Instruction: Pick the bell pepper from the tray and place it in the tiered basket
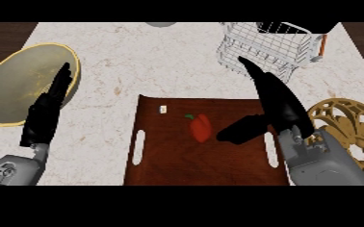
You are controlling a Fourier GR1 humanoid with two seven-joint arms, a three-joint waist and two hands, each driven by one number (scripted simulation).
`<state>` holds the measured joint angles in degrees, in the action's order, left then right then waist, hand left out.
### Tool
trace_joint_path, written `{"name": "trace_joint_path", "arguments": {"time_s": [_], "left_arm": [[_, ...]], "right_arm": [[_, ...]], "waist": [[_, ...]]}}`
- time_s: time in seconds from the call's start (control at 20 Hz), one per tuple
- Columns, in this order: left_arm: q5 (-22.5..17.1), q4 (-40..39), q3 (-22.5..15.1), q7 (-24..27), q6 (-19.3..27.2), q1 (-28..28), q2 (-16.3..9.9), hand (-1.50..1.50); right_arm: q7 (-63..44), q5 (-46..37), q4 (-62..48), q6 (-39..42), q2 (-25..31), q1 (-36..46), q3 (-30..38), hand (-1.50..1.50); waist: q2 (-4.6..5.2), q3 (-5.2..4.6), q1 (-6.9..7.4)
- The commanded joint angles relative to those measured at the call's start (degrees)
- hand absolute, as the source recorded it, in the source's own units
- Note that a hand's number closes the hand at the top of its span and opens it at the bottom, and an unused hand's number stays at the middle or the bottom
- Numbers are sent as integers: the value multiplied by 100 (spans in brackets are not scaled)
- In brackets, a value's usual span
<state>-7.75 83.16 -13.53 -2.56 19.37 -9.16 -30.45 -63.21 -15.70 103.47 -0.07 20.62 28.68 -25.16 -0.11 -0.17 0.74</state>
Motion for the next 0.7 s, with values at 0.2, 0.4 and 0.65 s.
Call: {"name": "trace_joint_path", "arguments": {"time_s": [0.2, 0.4, 0.65], "left_arm": [[82, -211, 115, -64, -110, -249, 84, 0], [165, -233, 104, 21, -93, -199, 193, 0], [267, -356, 188, 1, -117, -254, 229, 0]], "right_arm": [[-1729, 144, -952, 513, -859, 1028, -156, -150], [-1320, -113, -1624, 358, -1068, 768, -444, -150], [-1442, -211, -1969, 447, -1324, 924, -425, -150]], "waist": [[8, 5, -6], [17, 9, -19], [11, 12, -38]]}}
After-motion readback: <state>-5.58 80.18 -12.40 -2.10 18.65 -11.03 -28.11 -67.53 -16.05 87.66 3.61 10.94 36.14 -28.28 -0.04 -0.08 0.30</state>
